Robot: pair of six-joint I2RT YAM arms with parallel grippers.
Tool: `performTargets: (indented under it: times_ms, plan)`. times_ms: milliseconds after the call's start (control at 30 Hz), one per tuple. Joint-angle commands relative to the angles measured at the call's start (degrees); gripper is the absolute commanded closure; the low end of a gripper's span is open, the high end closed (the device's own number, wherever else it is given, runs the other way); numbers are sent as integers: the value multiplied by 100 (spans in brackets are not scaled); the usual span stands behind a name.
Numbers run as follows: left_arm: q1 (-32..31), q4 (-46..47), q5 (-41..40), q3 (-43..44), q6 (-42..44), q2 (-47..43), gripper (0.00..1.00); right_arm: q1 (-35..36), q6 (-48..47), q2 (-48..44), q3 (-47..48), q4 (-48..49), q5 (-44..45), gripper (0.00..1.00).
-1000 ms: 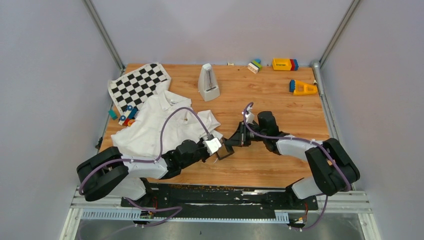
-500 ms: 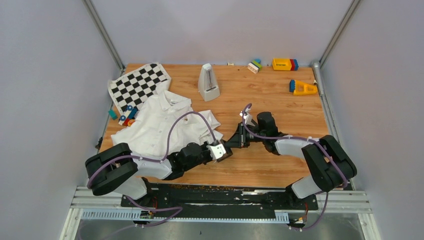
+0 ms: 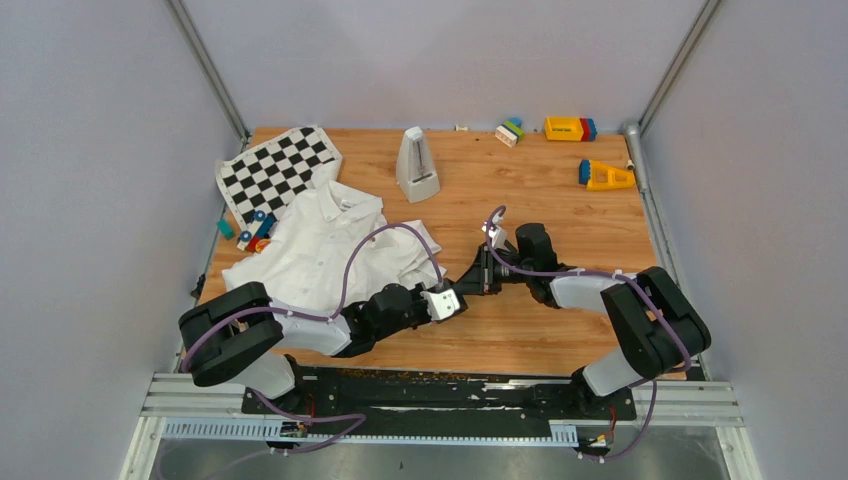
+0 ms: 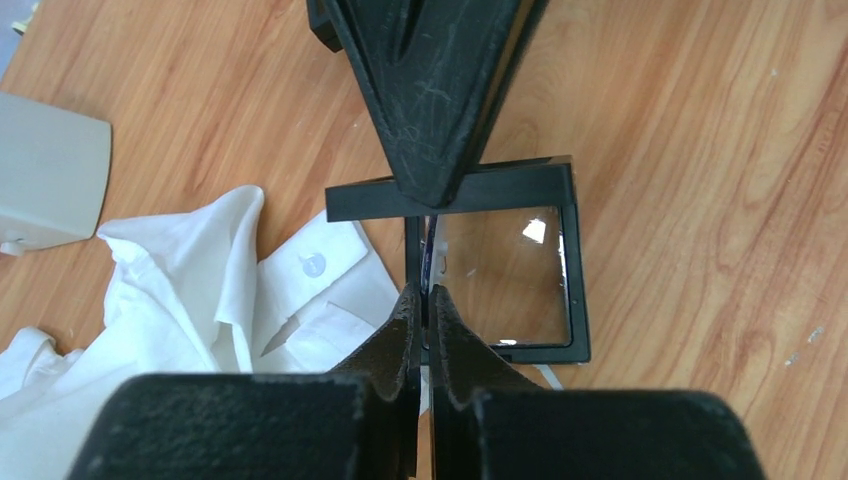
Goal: Remove the brooch from the garment
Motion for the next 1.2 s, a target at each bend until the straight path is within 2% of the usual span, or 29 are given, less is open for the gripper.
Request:
performTargets:
  times_ms: [0, 133, 300, 533, 867, 1167]
  plan:
    - [-67, -102, 165, 158, 48, -36, 94, -73, 49, -3, 167, 198, -126, 100]
    - [-68, -213, 285, 230, 11, 55, 89, -90, 66, 56, 191, 198, -163, 100]
    - [-70, -422, 504, 398, -77, 219, 72, -106, 77, 72, 196, 201, -183, 100]
    - [-71, -726, 1158, 471, -163, 91, 58, -158, 104, 95, 186, 189, -195, 100]
    - [-1, -1121, 962, 613, -829, -95, 56, -212, -152, -130, 187, -406, 231, 100]
    - [416, -1101, 1145, 426, -1288, -649, 57, -347, -397, -992, 68, -1538, 1646, 100]
